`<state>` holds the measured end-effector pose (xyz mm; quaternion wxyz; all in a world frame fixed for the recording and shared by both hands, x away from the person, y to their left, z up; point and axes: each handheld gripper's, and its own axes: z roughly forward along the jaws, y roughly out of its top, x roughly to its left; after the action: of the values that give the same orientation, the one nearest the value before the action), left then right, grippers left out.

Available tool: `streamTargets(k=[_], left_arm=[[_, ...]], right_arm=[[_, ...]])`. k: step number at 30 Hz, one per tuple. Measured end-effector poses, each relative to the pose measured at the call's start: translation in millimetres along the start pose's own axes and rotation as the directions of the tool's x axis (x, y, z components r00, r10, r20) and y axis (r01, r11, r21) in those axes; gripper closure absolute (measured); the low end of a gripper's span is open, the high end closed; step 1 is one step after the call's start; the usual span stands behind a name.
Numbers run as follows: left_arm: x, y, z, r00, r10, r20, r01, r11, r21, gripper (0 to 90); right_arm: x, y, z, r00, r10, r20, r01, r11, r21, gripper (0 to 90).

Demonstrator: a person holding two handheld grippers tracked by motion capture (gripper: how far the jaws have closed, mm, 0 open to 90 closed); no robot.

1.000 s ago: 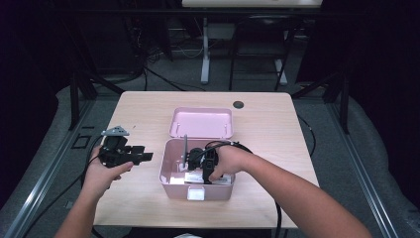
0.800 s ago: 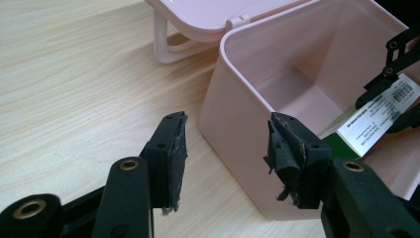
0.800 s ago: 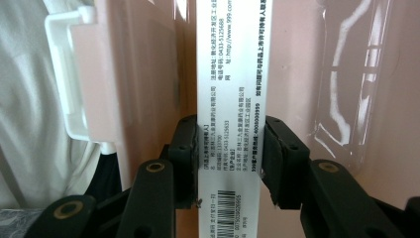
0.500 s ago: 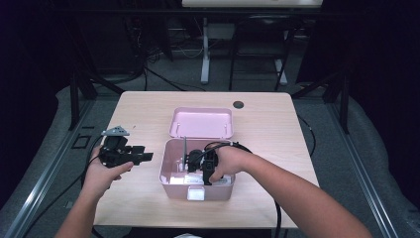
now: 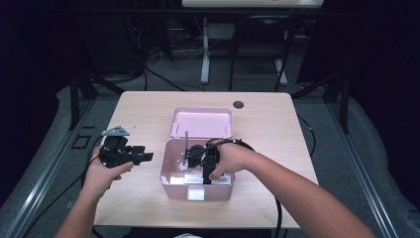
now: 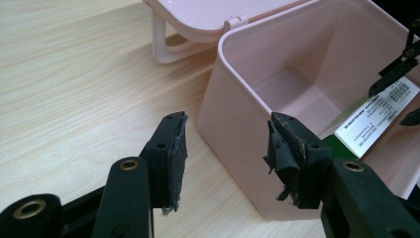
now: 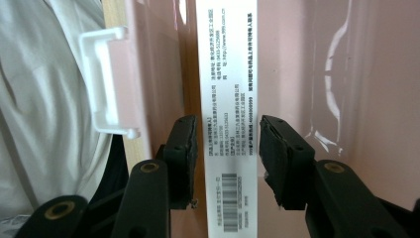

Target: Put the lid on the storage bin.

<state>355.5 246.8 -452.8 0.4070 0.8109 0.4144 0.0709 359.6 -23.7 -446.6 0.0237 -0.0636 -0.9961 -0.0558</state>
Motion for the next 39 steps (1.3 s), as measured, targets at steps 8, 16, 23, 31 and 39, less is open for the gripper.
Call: streamTargets(k=[8, 16, 23, 31, 39], left_arm=[[-1.7, 0.0, -0.8, 1.0, 0.008, 0.001, -0.008, 0.9999, -0.008, 49.5], [-1.0, -0.4, -1.8, 1.0, 0.004, 0.001, -0.004, 1.0, -0.006, 49.4], [-1.7, -0.8, 0.2, 1.0, 0.008, -0.003, -0.008, 0.9999, -0.008, 49.3], [-1.7, -1.0, 0.7, 0.9999, 0.015, -0.002, -0.015, 0.9997, -0.019, 48.6], [-3.0, -1.0, 2.4, 0.9997, 0.024, 0.0, -0.024, 0.9994, -0.025, 46.5]], right_arm=[[2.7, -5.0, -14.7, 0.9993, 0.023, 0.03, -0.023, 0.999, -0.026, 56.1], [2.2, -13.6, -36.4, 0.996, 0.076, 0.047, -0.071, 0.992, -0.103, 52.8], [-1.8, -31.0, -48.9, 0.9845, 0.152, 0.089, -0.129, 0.967, -0.218, 52.4], [-8.7, -50.1, -47.3, 0.9508, 0.285, 0.122, -0.232, 0.915, -0.33, 53.1], [-14.8, -63.3, -47.0, 0.9219, 0.369, 0.117, -0.296, 0.866, -0.402, 53.1]])
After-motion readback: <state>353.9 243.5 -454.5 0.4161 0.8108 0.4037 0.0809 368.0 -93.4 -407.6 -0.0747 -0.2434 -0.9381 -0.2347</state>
